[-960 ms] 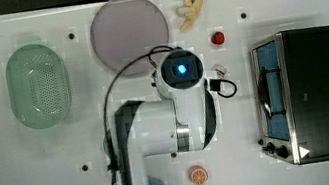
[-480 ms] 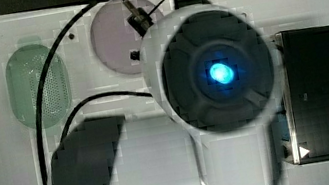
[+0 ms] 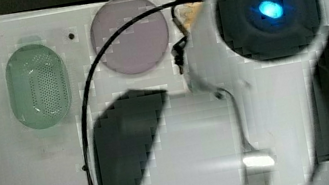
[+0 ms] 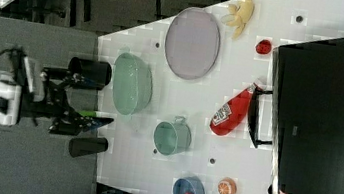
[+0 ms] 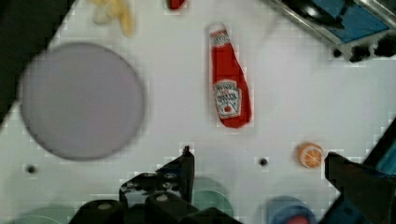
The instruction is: Pick Ketchup from oven and place it on table.
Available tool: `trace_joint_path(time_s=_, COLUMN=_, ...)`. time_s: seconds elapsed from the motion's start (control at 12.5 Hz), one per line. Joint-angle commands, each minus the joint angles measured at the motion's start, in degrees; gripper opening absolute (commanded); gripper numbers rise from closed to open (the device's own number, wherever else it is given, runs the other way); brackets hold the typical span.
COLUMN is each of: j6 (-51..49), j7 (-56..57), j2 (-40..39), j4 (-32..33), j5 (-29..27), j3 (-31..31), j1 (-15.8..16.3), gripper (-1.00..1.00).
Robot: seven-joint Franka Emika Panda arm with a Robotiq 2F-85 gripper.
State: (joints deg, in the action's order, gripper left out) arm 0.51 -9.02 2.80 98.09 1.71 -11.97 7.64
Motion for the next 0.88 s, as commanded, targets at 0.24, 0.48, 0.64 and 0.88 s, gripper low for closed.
trace_joint_path(time_s=0.24, j6=0.87, j7=-1.42, j2=0.44, j4=-0.13, j5=-0.81, j3=-0.35, j1=1.50, gripper=1.00)
trace_joint_path(time_s=0.48, j6=0.87, j7=-1.42, j2=0.22, j4=-0.12, j5=-0.81, j3=-0.35, j1=1.50, gripper=1.00)
trace_joint_path(time_s=0.64, j6=0.87, j7=-1.42, j2=0.21, j4=-0.12, j5=-0.81, j3=-0.35, j1=1.50, gripper=1.00)
trace_joint_path(time_s=0.88, j6=0.86, j7=-1.43, j2=0.21, j4=-0.12, j5=-0.82, j3=-0.35, j1=1.50, gripper=1.00)
